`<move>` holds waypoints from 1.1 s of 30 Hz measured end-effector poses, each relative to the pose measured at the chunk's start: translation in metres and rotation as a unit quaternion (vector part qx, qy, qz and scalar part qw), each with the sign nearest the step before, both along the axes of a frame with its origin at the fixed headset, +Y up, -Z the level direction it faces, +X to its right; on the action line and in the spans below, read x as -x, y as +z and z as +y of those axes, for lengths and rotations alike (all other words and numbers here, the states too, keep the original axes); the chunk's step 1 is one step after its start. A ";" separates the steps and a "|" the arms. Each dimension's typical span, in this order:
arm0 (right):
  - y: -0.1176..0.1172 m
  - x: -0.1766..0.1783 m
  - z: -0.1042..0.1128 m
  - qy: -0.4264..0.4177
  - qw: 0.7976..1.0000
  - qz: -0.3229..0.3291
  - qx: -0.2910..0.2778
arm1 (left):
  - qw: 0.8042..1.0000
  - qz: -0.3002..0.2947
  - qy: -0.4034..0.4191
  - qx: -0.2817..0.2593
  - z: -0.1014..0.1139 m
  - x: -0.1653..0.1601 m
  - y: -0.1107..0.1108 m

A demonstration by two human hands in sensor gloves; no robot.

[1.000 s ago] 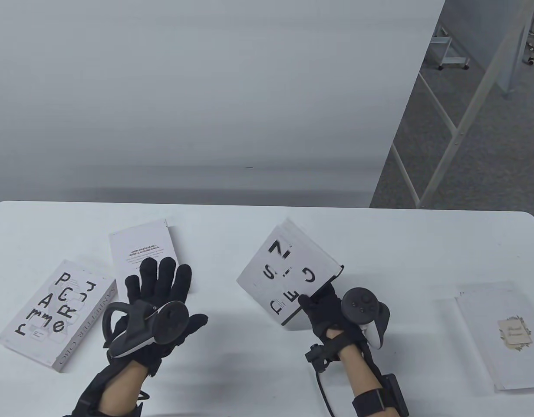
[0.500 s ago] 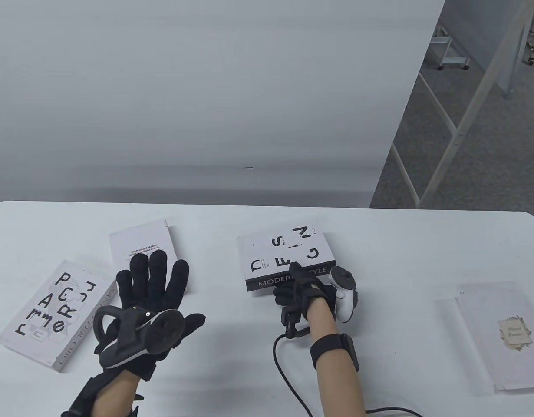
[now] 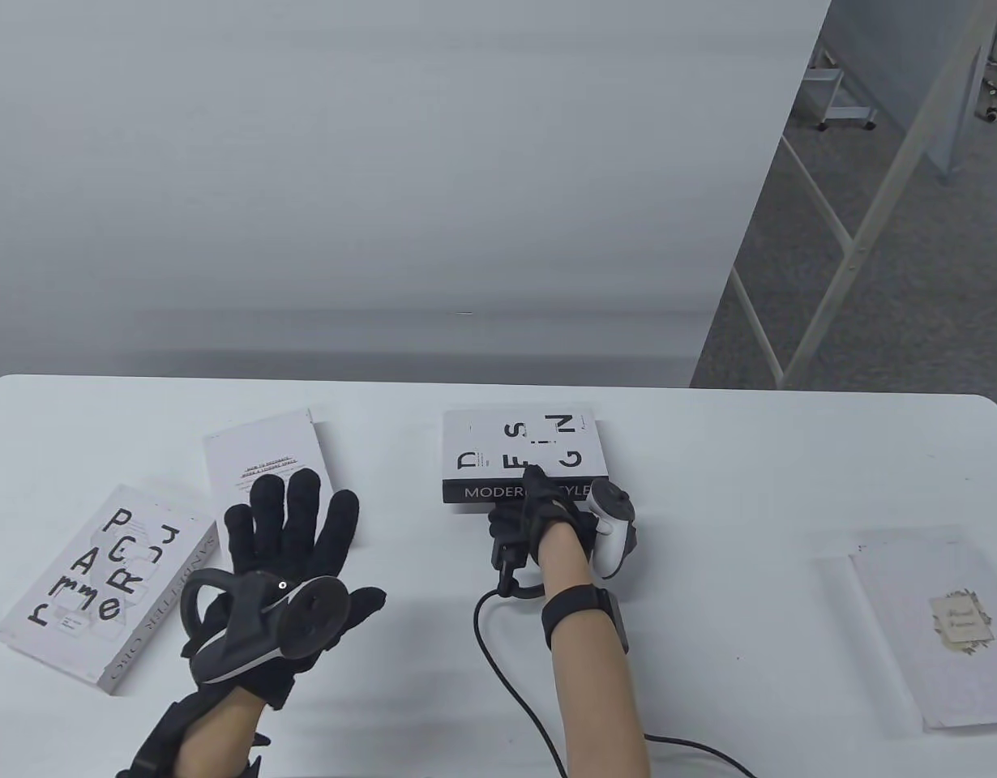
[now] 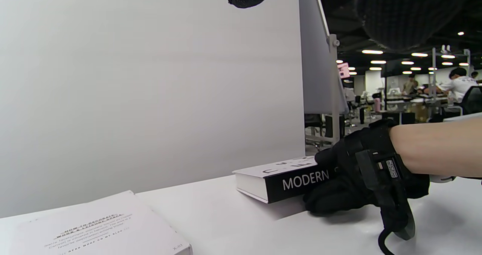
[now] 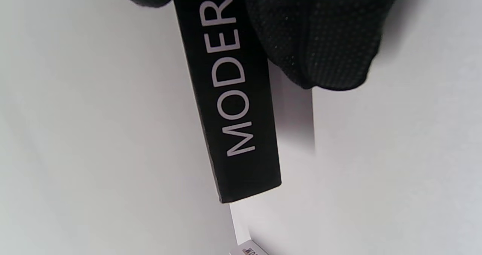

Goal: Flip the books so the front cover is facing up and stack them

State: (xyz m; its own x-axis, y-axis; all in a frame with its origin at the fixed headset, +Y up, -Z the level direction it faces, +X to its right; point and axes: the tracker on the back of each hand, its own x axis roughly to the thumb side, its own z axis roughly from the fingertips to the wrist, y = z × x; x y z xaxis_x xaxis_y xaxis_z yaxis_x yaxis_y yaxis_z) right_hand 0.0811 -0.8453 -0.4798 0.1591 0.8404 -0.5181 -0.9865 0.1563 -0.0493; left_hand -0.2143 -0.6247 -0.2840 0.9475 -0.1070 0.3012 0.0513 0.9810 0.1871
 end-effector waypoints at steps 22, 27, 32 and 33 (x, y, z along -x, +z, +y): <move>0.035 -0.038 0.058 0.053 0.945 0.220 -0.234 | 0.999 -0.028 -0.014 0.022 -0.017 -0.015 -0.004; 0.066 -0.080 0.096 0.139 0.918 0.182 -0.324 | 0.998 -0.038 -0.010 0.041 -0.026 -0.016 -0.009; 0.094 -0.121 0.120 0.312 0.870 0.208 -0.321 | 0.998 -0.037 -0.019 0.048 -0.033 -0.019 -0.013; 0.099 -0.137 0.127 0.387 0.842 0.231 -0.297 | 0.998 -0.035 -0.021 0.052 -0.035 -0.019 -0.014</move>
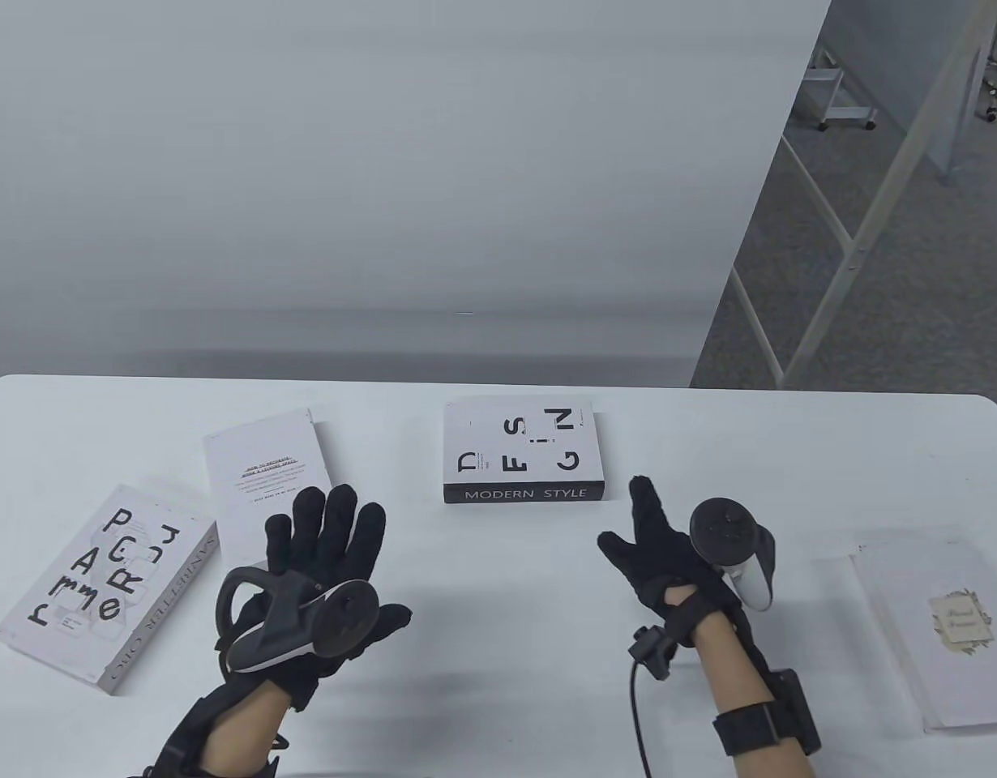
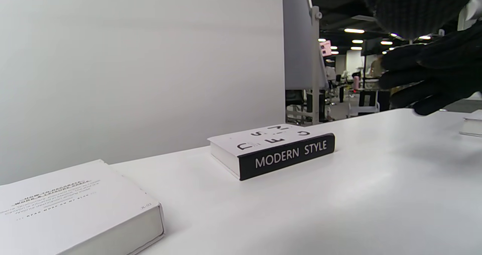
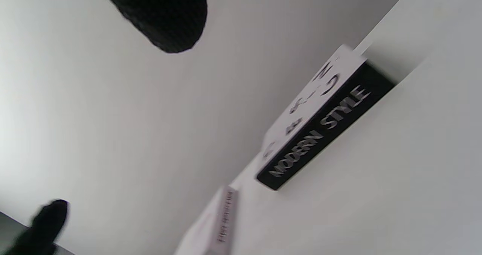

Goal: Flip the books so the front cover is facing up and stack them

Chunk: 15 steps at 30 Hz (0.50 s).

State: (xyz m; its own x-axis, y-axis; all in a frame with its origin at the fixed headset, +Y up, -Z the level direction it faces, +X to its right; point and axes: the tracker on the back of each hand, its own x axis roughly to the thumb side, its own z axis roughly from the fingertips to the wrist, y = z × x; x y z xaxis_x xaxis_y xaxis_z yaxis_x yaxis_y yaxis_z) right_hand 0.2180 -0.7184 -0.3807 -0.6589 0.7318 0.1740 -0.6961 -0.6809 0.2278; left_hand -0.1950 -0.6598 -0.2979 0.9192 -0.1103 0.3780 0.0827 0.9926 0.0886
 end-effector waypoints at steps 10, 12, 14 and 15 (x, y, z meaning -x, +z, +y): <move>0.027 -0.118 0.010 0.181 0.970 -0.158 0.038 | 1.000 0.017 -0.010 0.019 -0.013 0.004 -0.008; 0.032 -0.138 0.008 0.194 0.962 -0.187 0.046 | 1.000 0.018 -0.006 0.020 -0.014 0.006 -0.010; 0.036 -0.154 0.009 0.209 0.952 -0.216 0.058 | 0.999 0.022 -0.004 0.024 -0.015 0.007 -0.011; 0.039 -0.163 0.009 0.217 0.944 -0.239 0.065 | 0.999 0.024 -0.005 0.026 -0.016 0.009 -0.011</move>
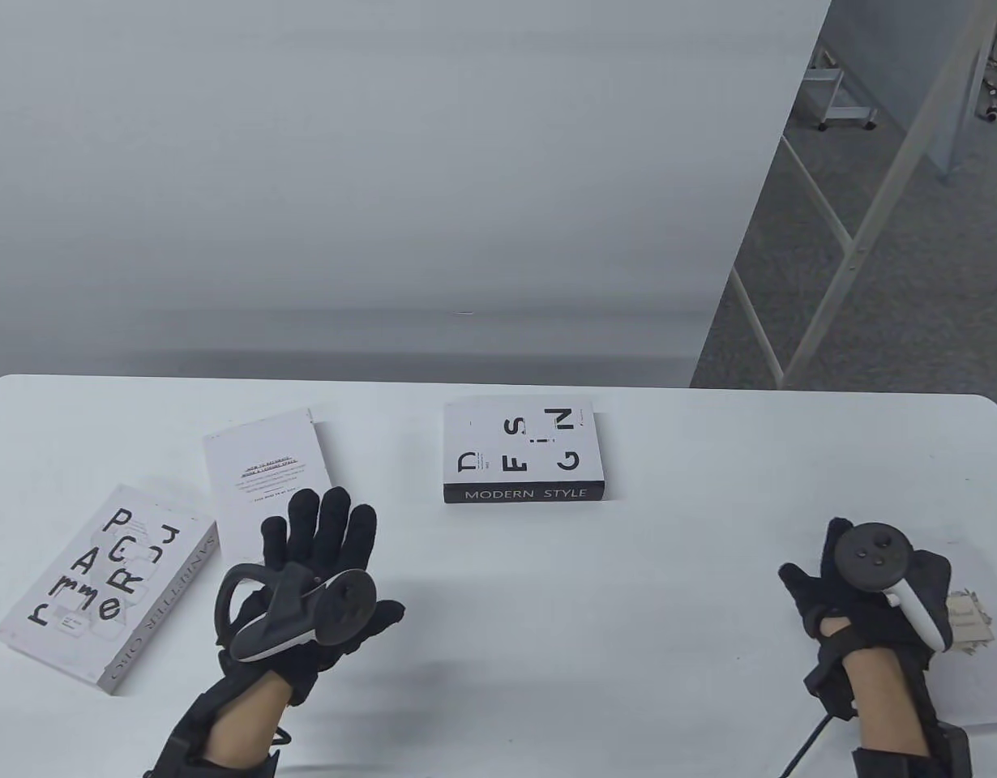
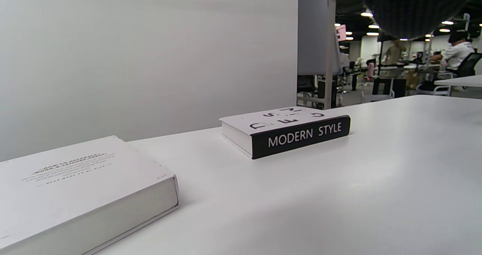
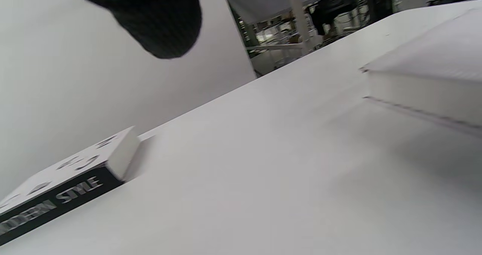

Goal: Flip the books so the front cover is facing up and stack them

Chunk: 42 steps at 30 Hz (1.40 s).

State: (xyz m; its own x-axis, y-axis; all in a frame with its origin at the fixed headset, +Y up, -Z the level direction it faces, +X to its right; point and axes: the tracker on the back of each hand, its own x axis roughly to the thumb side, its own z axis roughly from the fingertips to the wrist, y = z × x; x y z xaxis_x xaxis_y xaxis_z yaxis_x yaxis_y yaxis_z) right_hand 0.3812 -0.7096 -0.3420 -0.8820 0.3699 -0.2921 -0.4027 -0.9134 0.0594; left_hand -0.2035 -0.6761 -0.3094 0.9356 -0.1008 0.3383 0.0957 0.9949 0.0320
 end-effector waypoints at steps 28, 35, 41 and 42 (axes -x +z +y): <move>0.021 -0.086 -0.068 -0.008 0.969 -0.209 0.134 | 1.000 -0.007 0.014 0.003 0.002 -0.002 0.002; 0.018 -0.081 -0.064 0.016 0.971 -0.200 0.132 | 1.000 -0.006 0.014 0.005 0.001 -0.002 0.002; 0.008 -0.051 -0.055 0.062 0.980 -0.136 0.135 | 1.000 -0.006 0.010 0.009 -0.001 -0.003 0.001; 0.007 -0.043 -0.054 0.070 0.982 -0.118 0.133 | 1.000 -0.007 0.010 0.009 -0.001 -0.003 0.001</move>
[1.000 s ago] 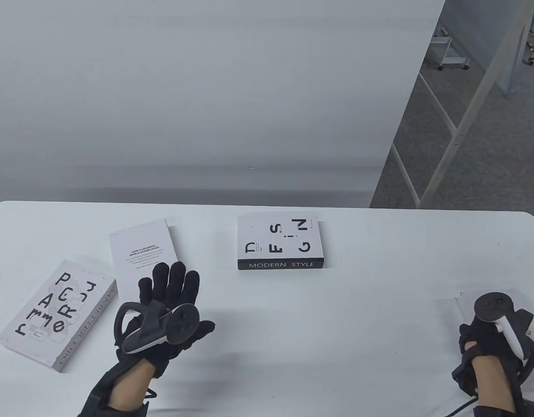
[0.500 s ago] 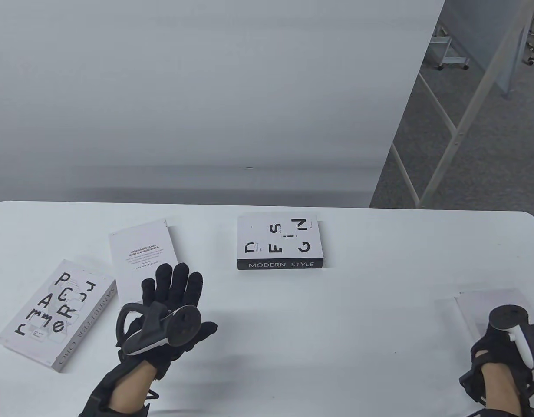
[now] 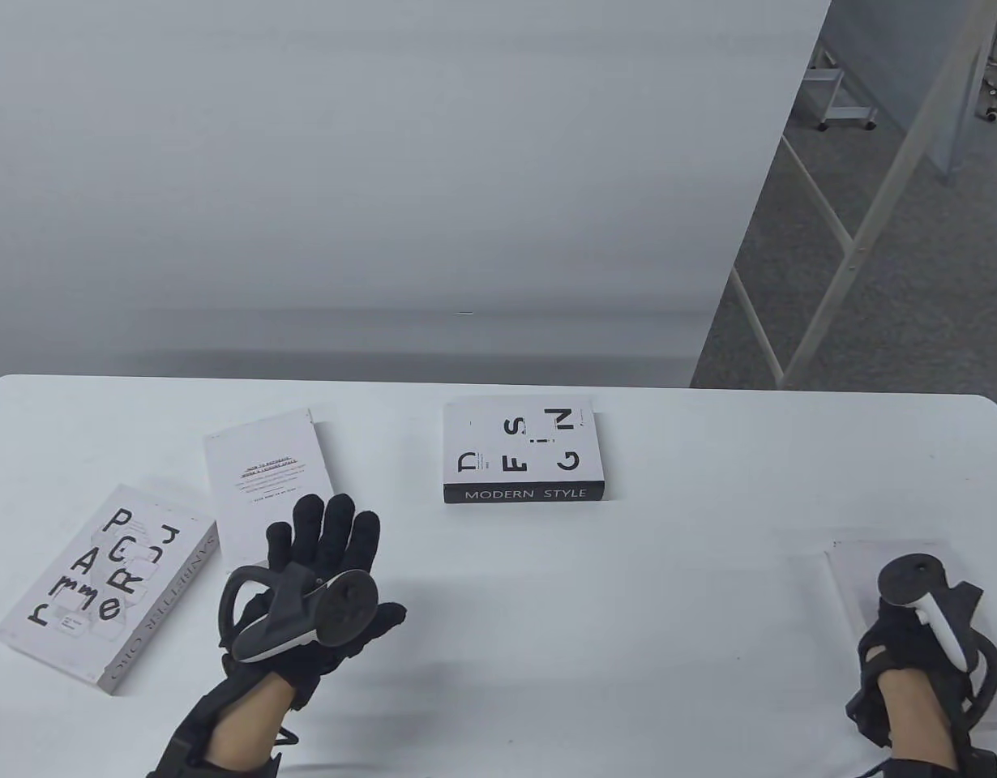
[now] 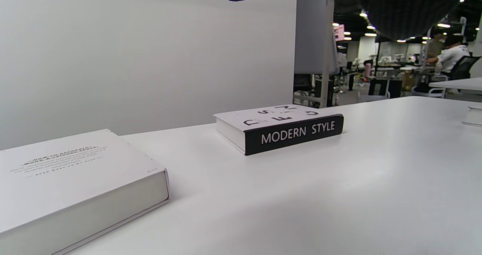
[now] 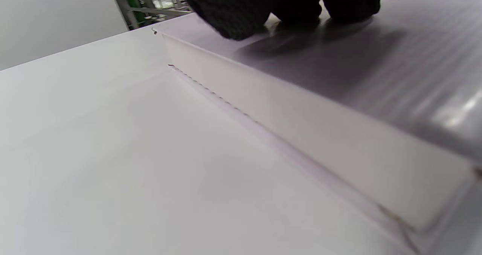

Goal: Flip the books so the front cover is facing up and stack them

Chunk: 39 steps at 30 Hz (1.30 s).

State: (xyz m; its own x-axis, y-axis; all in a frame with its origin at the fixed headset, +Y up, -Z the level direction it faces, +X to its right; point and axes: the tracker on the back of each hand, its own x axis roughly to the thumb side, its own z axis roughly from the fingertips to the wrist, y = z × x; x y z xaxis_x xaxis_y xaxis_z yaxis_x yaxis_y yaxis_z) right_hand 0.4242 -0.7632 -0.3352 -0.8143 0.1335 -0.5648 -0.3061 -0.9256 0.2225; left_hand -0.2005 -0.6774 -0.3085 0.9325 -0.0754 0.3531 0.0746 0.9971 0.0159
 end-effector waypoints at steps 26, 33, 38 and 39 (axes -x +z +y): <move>-0.017 0.150 0.011 0.106 0.947 0.294 0.072 | 1.000 -0.002 -0.004 0.002 0.000 -0.002 0.001; -0.013 0.108 0.009 0.055 0.965 0.249 0.066 | 1.000 -0.005 -0.001 -0.001 0.002 -0.002 0.002; -0.009 0.086 0.002 -0.003 0.968 0.248 0.040 | 1.000 -0.001 0.002 0.002 0.002 0.000 0.001; -0.009 0.087 0.001 0.002 0.966 0.253 0.046 | 1.000 -0.001 0.002 0.002 0.002 0.000 0.001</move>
